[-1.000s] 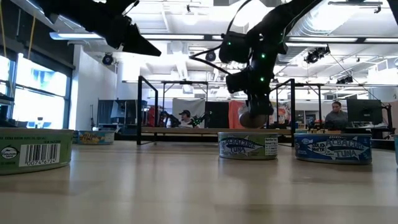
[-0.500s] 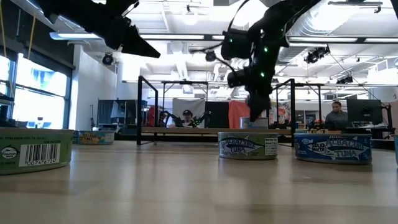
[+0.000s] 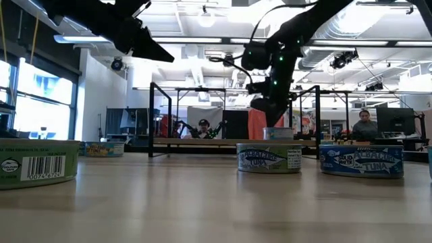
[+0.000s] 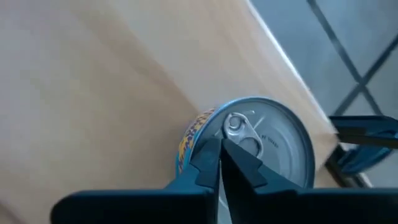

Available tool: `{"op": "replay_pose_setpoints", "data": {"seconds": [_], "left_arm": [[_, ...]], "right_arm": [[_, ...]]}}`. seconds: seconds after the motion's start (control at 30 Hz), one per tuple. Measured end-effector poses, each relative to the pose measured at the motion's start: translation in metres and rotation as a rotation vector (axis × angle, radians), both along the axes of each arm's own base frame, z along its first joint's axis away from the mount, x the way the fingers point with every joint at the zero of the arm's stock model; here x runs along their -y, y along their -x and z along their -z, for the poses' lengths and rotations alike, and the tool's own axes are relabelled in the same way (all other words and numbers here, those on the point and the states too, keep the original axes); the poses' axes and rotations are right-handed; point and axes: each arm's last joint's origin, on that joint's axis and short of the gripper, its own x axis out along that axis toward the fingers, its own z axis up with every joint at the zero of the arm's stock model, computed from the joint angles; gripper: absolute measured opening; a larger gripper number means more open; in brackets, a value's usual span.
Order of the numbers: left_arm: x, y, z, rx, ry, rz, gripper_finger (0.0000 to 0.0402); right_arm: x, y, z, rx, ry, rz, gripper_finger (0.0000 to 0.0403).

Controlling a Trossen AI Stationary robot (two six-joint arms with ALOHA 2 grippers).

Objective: Stack canned seafood by type on shelf
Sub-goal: Put the yellow and blue tuna can on the shelf, then put the green tuna can on the shelf

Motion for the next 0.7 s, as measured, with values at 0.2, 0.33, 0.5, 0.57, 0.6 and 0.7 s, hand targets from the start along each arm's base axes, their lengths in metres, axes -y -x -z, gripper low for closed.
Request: {"op": "replay_pose_setpoints", "data": {"seconds": [0.2,0.33,0.5,0.57,0.6,0.7], "left_arm": [[0.0,0.0,0.0,0.005,0.019,0.002,0.02],[0.0,0.0,0.0,0.004,0.019,0.002,0.02],[0.0,0.0,0.001,-0.002,0.019,0.002,0.02],[0.0,0.0,0.001,-0.009,0.019,0.002,0.02],[0.0,0.001,0.002,-0.014,0.019,0.002,0.02],[0.0,0.001,0.003,-0.023,0.025,0.0,0.02]], "right_arm": [[0.009,0.006,0.0,-0.036,0.033,0.024,0.0017],[0.012,0.006,0.0,-0.049,0.064,0.015,0.0006],[0.006,-0.001,-0.009,-0.021,0.115,0.002,0.0001],[0.001,-0.006,-0.017,-0.005,0.151,-0.007,0.0],[-0.004,-0.009,-0.022,0.003,0.165,-0.02,0.0],[-0.031,-0.022,-0.035,0.069,0.207,-0.083,0.0]]}}
